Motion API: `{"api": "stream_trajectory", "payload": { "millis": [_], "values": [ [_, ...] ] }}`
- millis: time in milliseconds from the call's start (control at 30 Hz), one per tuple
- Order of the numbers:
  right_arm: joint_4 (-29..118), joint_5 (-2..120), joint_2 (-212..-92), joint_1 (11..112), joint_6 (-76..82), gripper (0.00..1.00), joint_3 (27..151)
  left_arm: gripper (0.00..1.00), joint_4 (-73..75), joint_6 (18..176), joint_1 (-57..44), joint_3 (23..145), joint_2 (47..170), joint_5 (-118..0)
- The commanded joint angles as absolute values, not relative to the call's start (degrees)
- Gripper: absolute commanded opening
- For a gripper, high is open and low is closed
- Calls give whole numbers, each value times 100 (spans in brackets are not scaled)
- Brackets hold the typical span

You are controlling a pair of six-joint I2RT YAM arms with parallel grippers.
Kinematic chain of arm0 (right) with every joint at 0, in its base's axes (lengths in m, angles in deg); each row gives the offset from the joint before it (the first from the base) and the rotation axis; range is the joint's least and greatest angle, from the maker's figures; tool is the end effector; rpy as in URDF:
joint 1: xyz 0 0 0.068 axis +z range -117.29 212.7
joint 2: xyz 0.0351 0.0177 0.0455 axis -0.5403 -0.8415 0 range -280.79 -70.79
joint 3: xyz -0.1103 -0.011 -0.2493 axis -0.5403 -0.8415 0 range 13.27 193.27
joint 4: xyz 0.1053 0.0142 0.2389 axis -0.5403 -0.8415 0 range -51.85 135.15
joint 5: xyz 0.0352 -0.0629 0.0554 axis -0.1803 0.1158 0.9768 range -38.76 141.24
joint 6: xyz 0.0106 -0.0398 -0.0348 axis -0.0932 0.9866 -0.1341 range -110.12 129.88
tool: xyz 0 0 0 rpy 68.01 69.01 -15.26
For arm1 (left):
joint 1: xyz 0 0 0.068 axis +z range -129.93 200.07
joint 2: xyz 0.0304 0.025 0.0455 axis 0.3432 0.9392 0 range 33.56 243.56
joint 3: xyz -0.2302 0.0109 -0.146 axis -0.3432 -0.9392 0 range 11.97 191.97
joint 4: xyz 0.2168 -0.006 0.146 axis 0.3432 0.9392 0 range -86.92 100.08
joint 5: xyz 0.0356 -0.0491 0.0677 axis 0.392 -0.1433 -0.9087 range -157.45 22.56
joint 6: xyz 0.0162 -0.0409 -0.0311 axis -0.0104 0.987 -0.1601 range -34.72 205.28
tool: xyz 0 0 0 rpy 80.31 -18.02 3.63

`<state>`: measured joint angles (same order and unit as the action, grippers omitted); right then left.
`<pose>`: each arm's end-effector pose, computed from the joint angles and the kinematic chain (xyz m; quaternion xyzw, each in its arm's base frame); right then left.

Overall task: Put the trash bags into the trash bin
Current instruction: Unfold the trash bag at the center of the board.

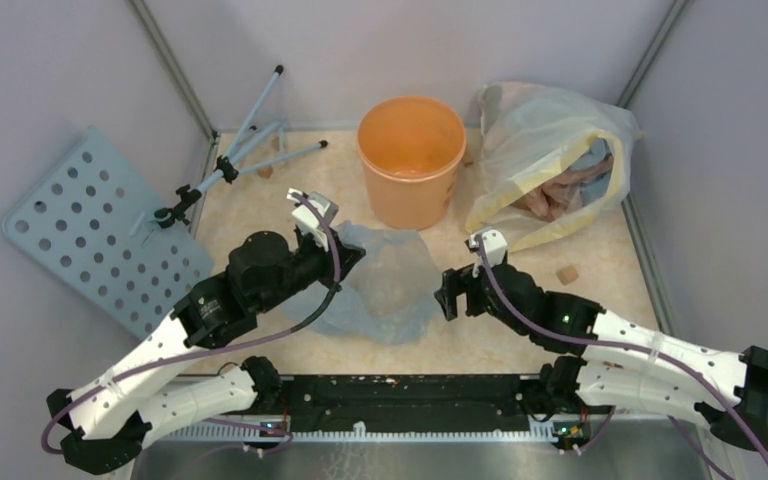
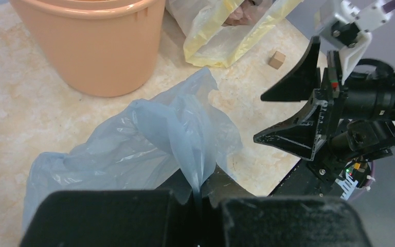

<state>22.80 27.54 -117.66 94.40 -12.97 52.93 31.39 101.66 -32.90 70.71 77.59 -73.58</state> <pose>0.0993 0.1541 0.2824 -0.1838 0.8319 0.2000 0.4839 0.0982 -0.1239 0.3916 0.2149 0.7555 -0.3168 0.5317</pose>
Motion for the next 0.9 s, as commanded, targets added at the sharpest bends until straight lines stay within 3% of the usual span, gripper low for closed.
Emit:
{"api": "stream_trajectory", "payload": {
  "millis": [0,67,233,500,700,867],
  "values": [
    [2254,2471,-11698,9397,-3659,89,5138,0,3058,10187,-3301,7257,7735,-7526],
    [1824,2103,-11948,9404,-4687,88,5300,0,2983,10197,-3301,7224,7740,-7500],
    [539,1951,-12946,9411,-6550,75,6129,0,2771,10190,-3302,7095,7861,-7423],
    [2128,2600,-13572,9406,-6902,72,5681,0,2637,10154,-3301,7021,7907,-7424],
    [1837,2577,-14160,9407,-7633,67,5798,0,2605,10146,-3301,7016,7962,-7343],
    [2107,2748,-14519,9410,-7773,70,5662,0,2592,10121,-3300,7015,7951,-7383]
  ]
}}
